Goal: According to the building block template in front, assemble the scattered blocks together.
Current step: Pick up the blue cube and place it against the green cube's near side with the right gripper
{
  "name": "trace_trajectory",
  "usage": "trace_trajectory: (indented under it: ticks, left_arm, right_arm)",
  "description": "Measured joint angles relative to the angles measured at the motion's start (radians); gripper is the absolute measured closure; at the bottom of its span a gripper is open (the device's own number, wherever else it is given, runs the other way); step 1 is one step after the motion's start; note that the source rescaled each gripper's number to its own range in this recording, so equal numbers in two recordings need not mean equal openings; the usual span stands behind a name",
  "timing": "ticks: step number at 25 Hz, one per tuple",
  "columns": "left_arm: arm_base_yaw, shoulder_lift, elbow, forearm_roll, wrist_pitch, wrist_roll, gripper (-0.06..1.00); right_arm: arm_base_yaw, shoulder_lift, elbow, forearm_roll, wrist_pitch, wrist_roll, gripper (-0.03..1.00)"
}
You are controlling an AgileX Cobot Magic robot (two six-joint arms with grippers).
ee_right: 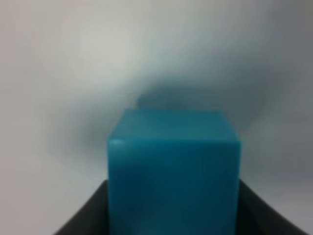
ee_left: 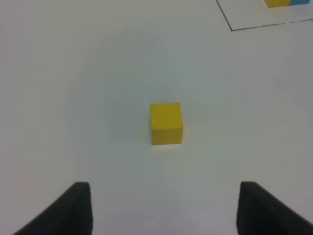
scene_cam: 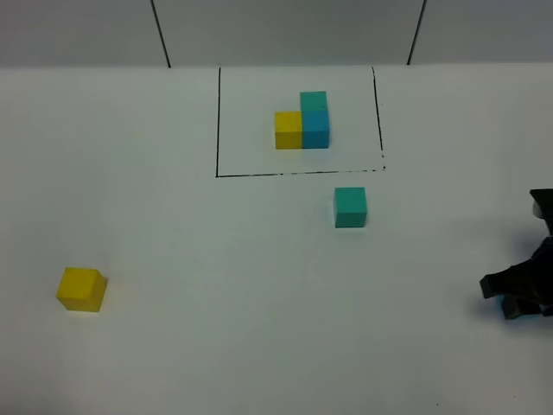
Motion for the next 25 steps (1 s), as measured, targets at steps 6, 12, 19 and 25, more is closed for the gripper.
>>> trace_trajectory:
  ticks: [6,12,19,25]
  left_arm:
    - [0.0,0.0,0.0,0.0,0.0,0.0,0.55]
    - [0.0,0.0,0.0,0.0,0.0,0.0,0.55]
    - [0.0,0.0,0.0,0.0,0.0,0.001,0.55]
    - [0.0,0.0,0.0,0.0,0.0,0.001,0.55]
  right_arm:
    - [0.363,-0.016,-0.103,-0.179,0.117,0.49,0.96]
    - [0.586,0.063,-0.27,-0.363,0.192,0.919,0.96]
    - [0.596,0.253,-0.458,-0.356,0.212,0.943,0.96]
    - [0.596,0.32,-0.529,-0.287,0.174,0.904,0.96]
